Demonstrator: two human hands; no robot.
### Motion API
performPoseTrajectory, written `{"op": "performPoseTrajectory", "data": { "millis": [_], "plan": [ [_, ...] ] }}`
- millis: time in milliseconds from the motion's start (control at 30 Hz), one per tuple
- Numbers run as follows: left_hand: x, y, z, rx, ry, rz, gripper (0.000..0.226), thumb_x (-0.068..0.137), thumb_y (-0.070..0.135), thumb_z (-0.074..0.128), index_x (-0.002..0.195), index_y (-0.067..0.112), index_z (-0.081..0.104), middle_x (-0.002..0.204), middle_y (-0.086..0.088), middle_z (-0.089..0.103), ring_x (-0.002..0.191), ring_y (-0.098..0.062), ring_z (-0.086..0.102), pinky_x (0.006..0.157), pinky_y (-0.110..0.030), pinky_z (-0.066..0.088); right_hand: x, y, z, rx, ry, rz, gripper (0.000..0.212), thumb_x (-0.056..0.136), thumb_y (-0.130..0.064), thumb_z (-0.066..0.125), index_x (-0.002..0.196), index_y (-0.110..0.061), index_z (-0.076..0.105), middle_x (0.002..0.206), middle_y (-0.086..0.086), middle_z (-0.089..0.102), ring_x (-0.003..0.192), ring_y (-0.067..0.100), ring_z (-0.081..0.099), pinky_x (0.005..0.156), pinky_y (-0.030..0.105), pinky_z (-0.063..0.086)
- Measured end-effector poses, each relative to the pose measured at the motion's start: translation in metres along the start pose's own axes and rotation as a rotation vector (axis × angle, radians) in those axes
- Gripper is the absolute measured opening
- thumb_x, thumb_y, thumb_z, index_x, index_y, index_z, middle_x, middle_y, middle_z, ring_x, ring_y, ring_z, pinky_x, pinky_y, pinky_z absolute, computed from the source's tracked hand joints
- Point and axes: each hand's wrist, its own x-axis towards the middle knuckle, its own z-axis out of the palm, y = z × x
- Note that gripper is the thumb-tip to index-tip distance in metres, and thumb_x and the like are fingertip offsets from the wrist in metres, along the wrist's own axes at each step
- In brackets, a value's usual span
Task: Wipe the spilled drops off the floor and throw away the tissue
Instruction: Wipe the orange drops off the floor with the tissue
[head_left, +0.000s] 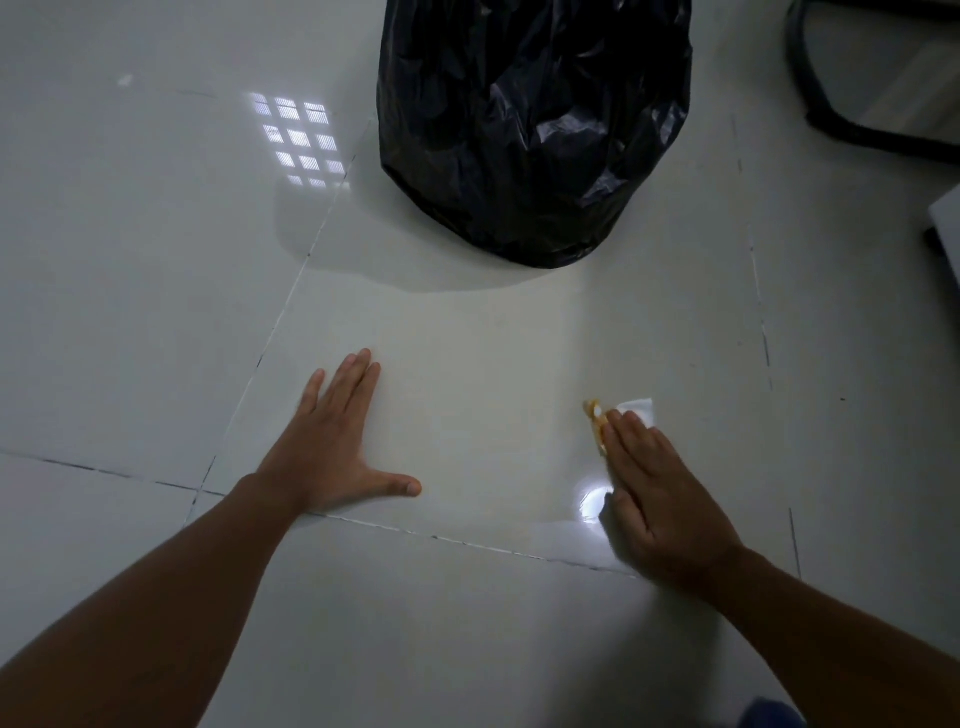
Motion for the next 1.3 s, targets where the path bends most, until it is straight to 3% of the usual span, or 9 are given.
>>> {"op": "performPoseTrajectory", "data": {
  "millis": [133,233,400,667,933,1133,1300],
  "plan": [
    [-0.001,-0.001,0.002,0.018,0.013,0.005,0.153,0.048,0.107,0.037,0.159,0.009,-0.004,0.169,-0.004,-0.013,0.154,-0.012,-0.017,0.127,-0.047,-0.004,-0.004,-0.022,0.003,-0.032,-0.117,-0.272,0.063,0.096,-0.027,0.041,0.154,-0.006,0.025,0.163,0.010,0.020,0.152,0.024,0.013,0.124,0.039,0.011],
    [0.000,-0.001,0.004,0.021,0.023,0.010,0.154,0.048,0.107,0.036,0.159,0.007,-0.001,0.169,-0.005,-0.010,0.155,-0.014,-0.015,0.127,-0.048,-0.003,0.003,-0.049,0.014,-0.008,-0.133,-0.345,0.064,0.094,-0.027,0.047,0.152,-0.005,0.031,0.162,0.009,0.023,0.152,0.024,0.015,0.122,0.042,0.017],
    [0.001,-0.003,0.006,0.030,0.036,0.014,0.153,0.048,0.106,0.036,0.159,0.007,0.001,0.169,-0.006,-0.008,0.155,-0.014,-0.012,0.126,-0.046,-0.004,0.029,-0.065,0.014,-0.088,-0.167,-0.317,0.072,0.094,-0.036,0.044,0.156,-0.008,0.019,0.165,0.007,0.015,0.153,0.021,0.008,0.124,0.037,0.009],
    [0.000,0.000,0.000,0.042,-0.018,-0.002,0.152,0.050,0.105,0.037,0.158,0.008,-0.007,0.168,-0.005,-0.018,0.153,-0.013,-0.022,0.126,-0.045,-0.008,0.062,-0.053,0.007,-0.185,-0.135,-0.184,0.068,0.097,-0.039,0.034,0.157,-0.010,0.017,0.165,0.006,0.016,0.152,0.020,0.012,0.123,0.040,0.012],
    [-0.002,0.002,-0.003,0.046,-0.029,-0.006,0.150,0.054,0.104,0.039,0.157,0.007,-0.013,0.167,-0.006,-0.023,0.152,-0.013,-0.026,0.126,-0.046,-0.008,0.070,-0.033,-0.004,-0.088,-0.091,0.021,0.065,0.099,-0.037,0.028,0.158,-0.013,0.011,0.166,0.001,0.007,0.153,0.015,0.002,0.124,0.040,0.008],
    [-0.001,0.001,0.001,0.050,-0.002,0.005,0.149,0.055,0.103,0.042,0.158,0.007,-0.010,0.167,-0.006,-0.021,0.153,-0.015,-0.023,0.126,-0.047,-0.006,0.071,-0.039,-0.008,0.031,-0.036,0.085,0.067,0.099,-0.038,0.027,0.158,-0.015,0.007,0.166,0.003,0.004,0.153,0.017,0.000,0.119,0.026,-0.003],
    [0.001,-0.001,0.004,0.059,0.018,0.015,0.150,0.055,0.103,0.042,0.158,0.006,-0.004,0.169,-0.007,-0.014,0.154,-0.015,-0.017,0.126,-0.048,-0.004,0.076,-0.053,0.007,0.030,-0.039,0.106,0.074,0.098,-0.039,0.033,0.157,-0.007,0.004,0.165,0.008,-0.003,0.153,0.022,-0.007,0.122,0.033,-0.007]
  ]
}}
